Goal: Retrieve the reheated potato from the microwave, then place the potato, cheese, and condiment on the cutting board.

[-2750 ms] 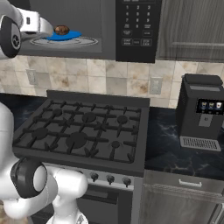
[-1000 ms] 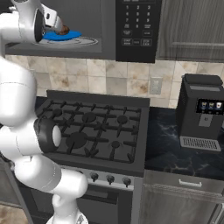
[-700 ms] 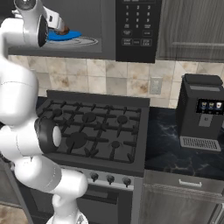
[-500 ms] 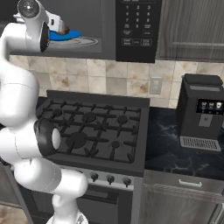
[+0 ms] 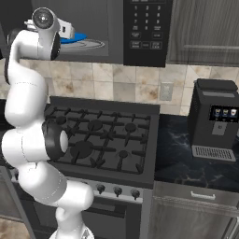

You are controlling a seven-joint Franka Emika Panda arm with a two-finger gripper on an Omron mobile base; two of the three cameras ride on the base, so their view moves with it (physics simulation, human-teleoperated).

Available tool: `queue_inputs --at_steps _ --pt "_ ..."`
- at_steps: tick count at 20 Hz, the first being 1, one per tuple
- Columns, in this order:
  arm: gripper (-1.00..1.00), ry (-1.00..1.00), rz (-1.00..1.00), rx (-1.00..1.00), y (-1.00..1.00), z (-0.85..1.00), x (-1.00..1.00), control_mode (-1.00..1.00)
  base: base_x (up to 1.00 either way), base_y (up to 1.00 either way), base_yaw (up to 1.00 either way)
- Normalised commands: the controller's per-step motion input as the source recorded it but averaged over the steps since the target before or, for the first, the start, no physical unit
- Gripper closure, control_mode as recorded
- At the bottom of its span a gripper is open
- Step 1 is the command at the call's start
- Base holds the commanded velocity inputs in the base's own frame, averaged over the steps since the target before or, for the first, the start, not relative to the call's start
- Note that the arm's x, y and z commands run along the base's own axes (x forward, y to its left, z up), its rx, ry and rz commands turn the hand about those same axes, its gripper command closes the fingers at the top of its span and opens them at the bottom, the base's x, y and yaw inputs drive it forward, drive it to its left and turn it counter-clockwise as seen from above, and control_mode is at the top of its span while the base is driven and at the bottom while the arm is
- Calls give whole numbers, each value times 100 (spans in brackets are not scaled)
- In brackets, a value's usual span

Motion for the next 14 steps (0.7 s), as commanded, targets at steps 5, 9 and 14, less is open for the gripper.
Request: queue_inputs --at_steps 5,9,14 --pt "-100 12 0 0 1 11 32 -100 0 0 0" --pt "-100 5 0 0 4 0 27 -100 0 0 0" --pt "-100 0 0 -1 11 0 27 -100 0 0 0"
